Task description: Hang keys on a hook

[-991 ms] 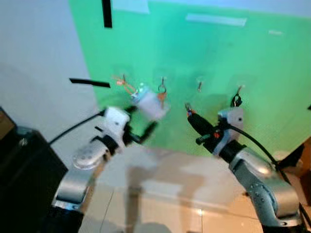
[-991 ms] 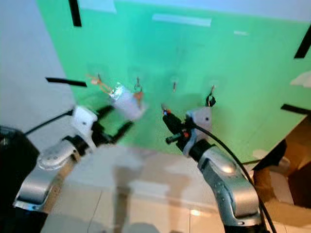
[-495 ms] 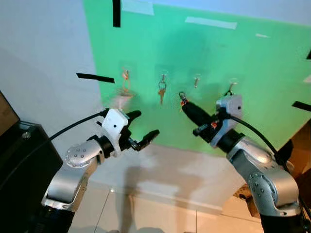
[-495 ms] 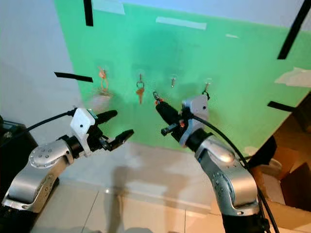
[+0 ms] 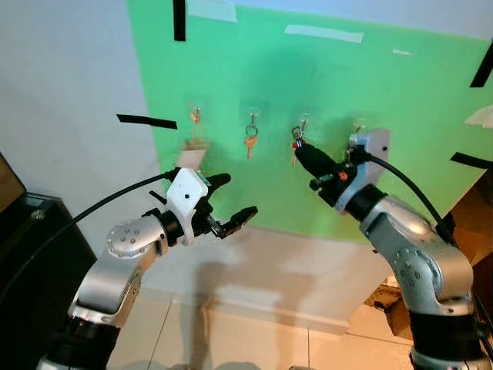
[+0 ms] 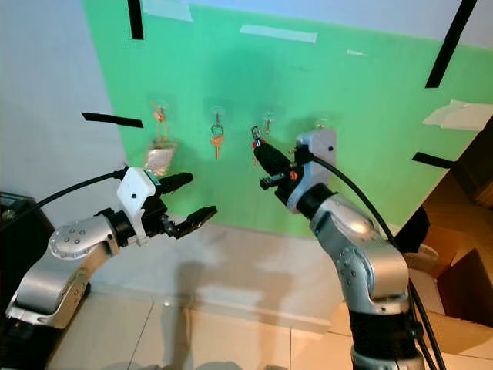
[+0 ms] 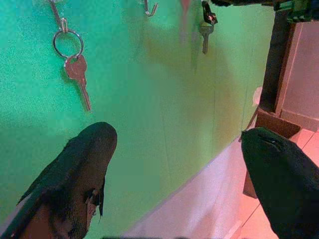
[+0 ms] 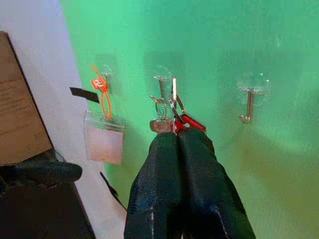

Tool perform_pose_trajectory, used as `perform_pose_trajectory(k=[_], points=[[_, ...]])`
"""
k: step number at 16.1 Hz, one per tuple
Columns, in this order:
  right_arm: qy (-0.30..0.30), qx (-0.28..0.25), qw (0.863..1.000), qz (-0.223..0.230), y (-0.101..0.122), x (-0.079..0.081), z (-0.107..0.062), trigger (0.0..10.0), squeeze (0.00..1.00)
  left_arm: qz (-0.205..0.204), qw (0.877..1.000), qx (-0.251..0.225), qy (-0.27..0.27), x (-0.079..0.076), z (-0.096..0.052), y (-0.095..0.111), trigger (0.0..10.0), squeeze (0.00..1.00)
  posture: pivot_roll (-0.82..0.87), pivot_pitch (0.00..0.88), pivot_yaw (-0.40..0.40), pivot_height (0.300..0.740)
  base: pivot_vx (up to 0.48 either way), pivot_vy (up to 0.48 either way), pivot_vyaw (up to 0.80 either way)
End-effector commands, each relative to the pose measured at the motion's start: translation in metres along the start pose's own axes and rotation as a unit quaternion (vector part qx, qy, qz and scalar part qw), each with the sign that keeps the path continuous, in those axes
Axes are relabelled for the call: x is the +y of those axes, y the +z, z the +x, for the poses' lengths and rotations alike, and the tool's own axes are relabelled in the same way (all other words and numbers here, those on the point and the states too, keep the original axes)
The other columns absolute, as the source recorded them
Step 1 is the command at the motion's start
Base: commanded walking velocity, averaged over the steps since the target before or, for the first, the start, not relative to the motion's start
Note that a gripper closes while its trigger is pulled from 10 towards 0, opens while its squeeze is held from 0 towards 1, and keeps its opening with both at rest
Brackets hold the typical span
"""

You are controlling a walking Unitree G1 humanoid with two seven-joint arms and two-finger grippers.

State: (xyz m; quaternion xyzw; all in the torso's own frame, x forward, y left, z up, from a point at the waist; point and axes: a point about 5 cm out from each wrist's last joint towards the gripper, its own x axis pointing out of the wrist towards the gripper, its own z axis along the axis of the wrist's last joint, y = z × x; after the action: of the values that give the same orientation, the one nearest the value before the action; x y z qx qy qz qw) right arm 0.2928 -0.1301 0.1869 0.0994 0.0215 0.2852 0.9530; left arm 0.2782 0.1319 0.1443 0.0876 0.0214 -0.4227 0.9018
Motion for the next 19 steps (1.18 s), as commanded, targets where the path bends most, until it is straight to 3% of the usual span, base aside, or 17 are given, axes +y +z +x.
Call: perform_pose_trajectory(k=[1, 5, 9, 19], points=[[-0.005, -0.002, 1.000, 0.009, 0.004, -0.003, 0.001, 10.0, 0.00, 0.005, 1.000, -0.003, -0.007, 0.001, 0.003, 0.004, 10.0, 0.00, -0.10, 0.000, -0.042, 0.740, 0.000, 0.000, 0.00], [-0.014, 0.009, 0.999, 0.034, 0.004, -0.007, 0.010, 10.0, 0.00, 0.003, 1.000, -0.009, -0.006, 0.000, 0.004, 0.006, 10.0, 0.00, -0.09, 0.000, -0.057, 0.740, 0.000, 0.000, 0.00], [-0.040, 0.004, 0.995, 0.094, 0.000, -0.013, 0.011, 10.0, 0.00, -0.001, 1.000, -0.010, -0.006, -0.001, 0.003, 0.005, 10.0, 0.00, -0.09, 0.000, -0.063, 0.740, 0.000, 0.000, 0.00], [-0.045, 0.039, 0.983, 0.176, -0.018, -0.012, 0.009, 10.0, 0.00, -0.002, 1.000, -0.008, -0.015, -0.002, 0.003, 0.006, 10.0, 0.00, -0.08, 0.000, -0.064, 0.740, 0.000, 0.000, 0.00]])
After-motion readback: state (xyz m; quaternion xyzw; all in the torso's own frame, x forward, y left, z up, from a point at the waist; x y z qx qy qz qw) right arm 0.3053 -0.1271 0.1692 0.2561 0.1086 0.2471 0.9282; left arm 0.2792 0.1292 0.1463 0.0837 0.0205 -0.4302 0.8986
